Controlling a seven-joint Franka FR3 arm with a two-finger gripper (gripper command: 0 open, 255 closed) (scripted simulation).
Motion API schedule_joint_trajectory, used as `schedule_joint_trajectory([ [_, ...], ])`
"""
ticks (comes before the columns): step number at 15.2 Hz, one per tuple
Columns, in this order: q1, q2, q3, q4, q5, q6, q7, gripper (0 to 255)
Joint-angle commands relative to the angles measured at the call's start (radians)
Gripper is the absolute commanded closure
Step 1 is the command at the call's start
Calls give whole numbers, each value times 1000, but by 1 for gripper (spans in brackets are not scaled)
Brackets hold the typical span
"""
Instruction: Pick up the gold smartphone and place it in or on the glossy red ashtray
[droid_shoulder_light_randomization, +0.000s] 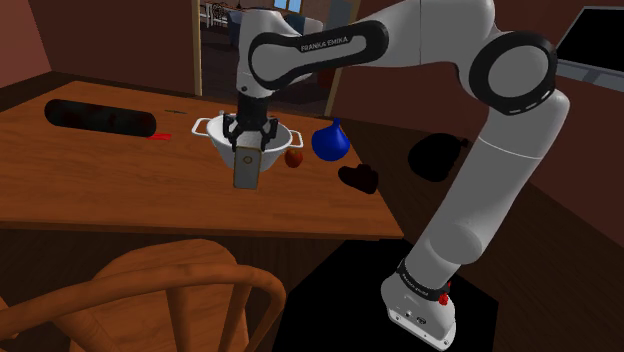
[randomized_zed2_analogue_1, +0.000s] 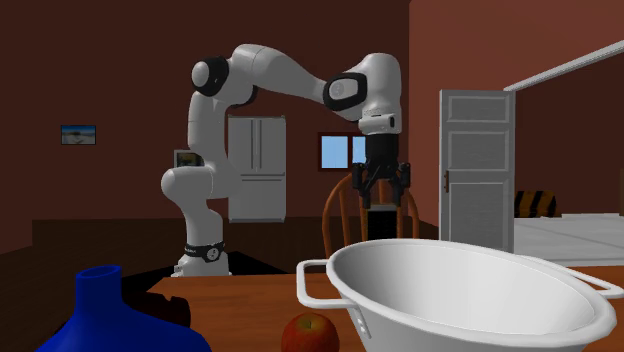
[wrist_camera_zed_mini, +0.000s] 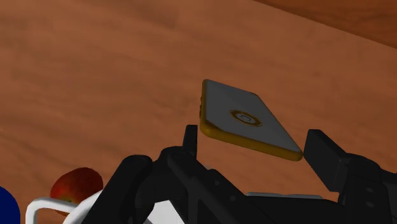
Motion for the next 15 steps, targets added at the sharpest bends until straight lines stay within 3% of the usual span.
schedule_joint_trajectory([
  [1,0,-7,1,18,2,-25,0,255],
  [12,-1,-30,1,140,10,-169,-5,255],
  [15,-24,-86,-19,85,28,-167,-53,255],
])
